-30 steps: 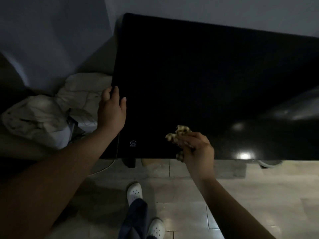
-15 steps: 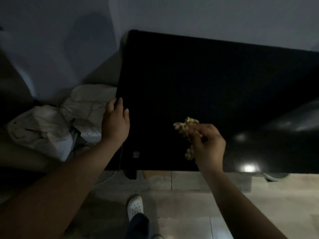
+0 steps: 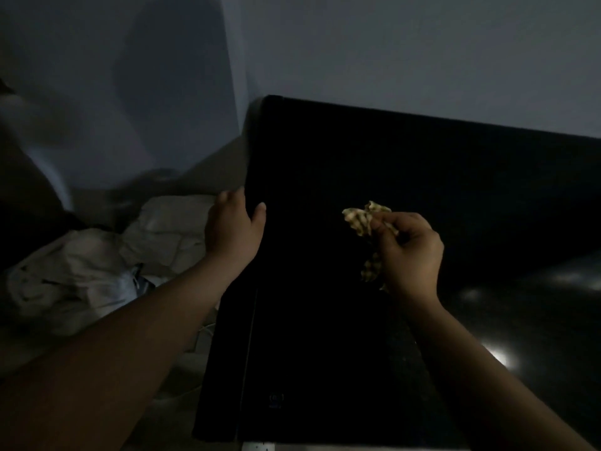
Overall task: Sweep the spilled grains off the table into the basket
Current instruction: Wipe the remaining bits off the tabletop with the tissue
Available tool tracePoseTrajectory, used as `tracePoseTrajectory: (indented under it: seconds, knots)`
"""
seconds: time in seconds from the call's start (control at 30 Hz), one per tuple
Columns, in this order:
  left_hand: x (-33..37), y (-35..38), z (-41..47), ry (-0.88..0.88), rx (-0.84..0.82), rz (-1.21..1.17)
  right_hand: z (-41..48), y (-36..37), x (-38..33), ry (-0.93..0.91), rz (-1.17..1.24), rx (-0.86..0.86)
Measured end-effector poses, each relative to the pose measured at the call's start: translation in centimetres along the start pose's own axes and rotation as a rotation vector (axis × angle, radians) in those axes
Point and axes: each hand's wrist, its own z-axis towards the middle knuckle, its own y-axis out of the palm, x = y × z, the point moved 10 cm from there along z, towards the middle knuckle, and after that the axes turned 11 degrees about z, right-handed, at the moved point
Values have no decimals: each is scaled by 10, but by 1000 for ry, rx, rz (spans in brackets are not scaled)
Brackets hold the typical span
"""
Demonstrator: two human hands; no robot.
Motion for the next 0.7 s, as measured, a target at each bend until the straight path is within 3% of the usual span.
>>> tracePoseTrajectory:
  seconds: [0.23, 0.33, 0.7]
  knots:
    - [4, 27, 49, -120, -54, -24, 76, 9, -6, -42, -62, 20]
    - [5, 28, 47, -149, 16, 3, 106, 15, -8, -33, -109, 26]
    - [10, 27, 48, -130, 41, 73, 260, 38, 26, -114, -328, 125]
